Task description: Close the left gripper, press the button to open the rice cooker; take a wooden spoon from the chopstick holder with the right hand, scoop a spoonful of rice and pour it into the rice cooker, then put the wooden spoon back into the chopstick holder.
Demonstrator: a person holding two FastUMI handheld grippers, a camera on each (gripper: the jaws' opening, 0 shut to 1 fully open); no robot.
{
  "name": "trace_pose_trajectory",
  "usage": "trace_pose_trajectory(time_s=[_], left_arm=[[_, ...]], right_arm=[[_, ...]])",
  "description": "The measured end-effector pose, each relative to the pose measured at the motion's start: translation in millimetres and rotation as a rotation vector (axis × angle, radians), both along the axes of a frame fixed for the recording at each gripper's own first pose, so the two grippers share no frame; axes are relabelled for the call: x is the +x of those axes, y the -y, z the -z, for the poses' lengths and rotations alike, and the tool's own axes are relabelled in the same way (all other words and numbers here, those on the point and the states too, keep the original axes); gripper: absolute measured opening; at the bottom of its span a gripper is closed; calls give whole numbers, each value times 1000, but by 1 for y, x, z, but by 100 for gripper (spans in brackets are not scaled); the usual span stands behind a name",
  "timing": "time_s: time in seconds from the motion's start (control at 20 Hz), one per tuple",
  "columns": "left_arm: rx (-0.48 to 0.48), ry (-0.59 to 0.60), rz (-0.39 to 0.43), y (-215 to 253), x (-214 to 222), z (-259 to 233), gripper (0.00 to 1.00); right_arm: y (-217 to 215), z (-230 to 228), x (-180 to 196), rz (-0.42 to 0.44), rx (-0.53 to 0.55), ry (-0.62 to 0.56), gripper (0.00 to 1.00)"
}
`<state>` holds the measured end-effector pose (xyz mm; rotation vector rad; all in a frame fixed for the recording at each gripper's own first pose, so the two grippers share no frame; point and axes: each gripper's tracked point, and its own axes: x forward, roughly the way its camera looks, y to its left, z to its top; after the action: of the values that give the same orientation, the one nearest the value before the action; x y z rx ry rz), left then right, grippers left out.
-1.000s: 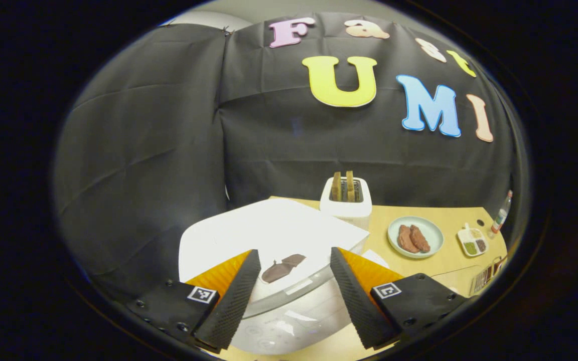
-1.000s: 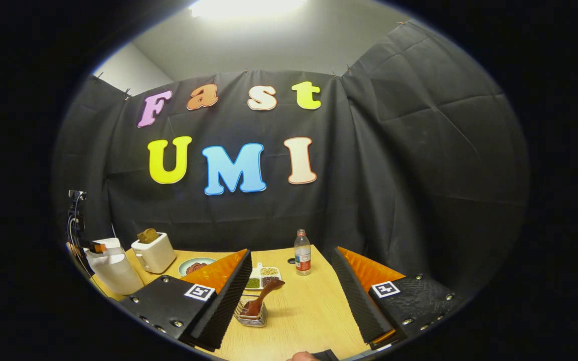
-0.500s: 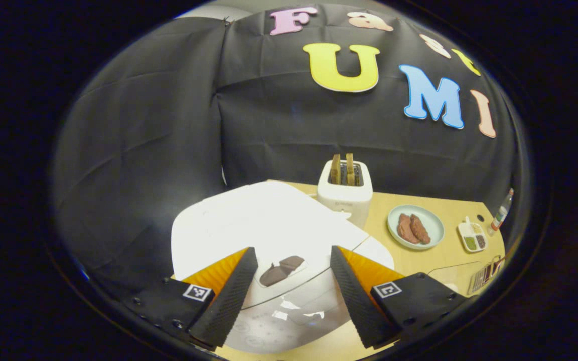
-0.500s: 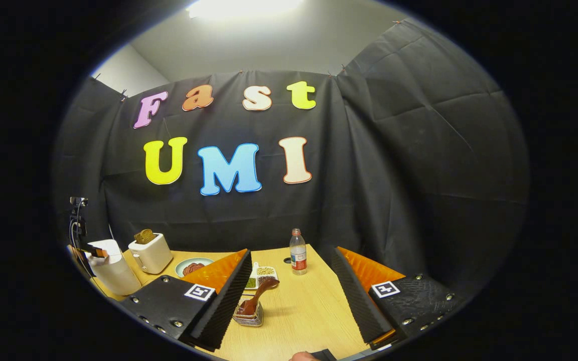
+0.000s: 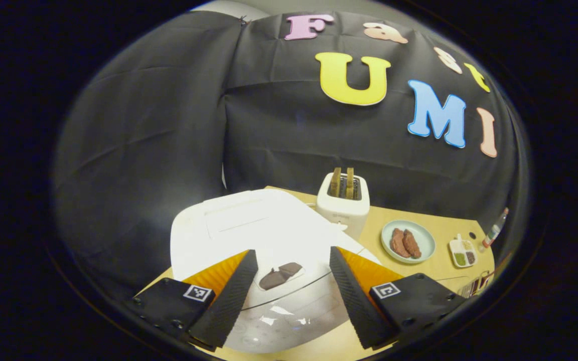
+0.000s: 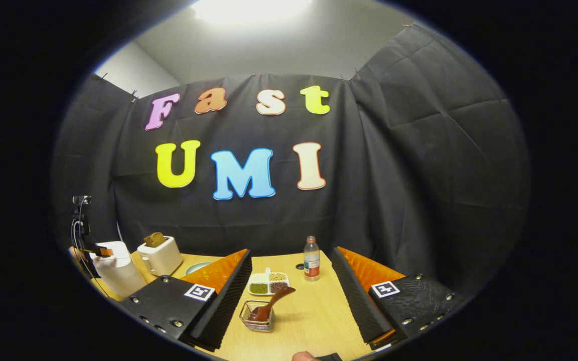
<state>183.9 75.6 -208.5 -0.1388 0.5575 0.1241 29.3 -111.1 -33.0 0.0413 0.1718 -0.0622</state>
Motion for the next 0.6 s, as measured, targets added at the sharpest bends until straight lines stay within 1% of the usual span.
trace_pose_trajectory(time_s=[0.05, 0.1, 0.2, 0.25, 0.35, 0.4, 0.55, 0.6], left_arm=[[28, 40, 21, -1, -4, -17, 96], [57, 86, 47, 0, -8, -35, 99], [99, 174, 106, 7, -19, -74, 99], [117, 218, 127, 11, -27, -93, 95], [119, 300, 154, 19, -41, -127, 95], [120, 328, 158, 23, -48, -140, 99], [123, 402, 155, 27, -70, -170, 98], [118, 420, 146, 28, -78, -178, 92]], right_arm=[[-7, -3, 4, -16, 2, 12, 98], [-15, -7, 7, -29, 4, 25, 98], [-33, -14, 12, -60, 8, 55, 97], [-43, -14, 13, -78, 9, 58, 98], [-63, -12, 16, -118, 1, 55, 98], [-73, -12, 17, -141, -5, 60, 98], [-101, -15, 17, -196, -14, 86, 98], [-108, -18, 17, -206, -16, 101, 98]])
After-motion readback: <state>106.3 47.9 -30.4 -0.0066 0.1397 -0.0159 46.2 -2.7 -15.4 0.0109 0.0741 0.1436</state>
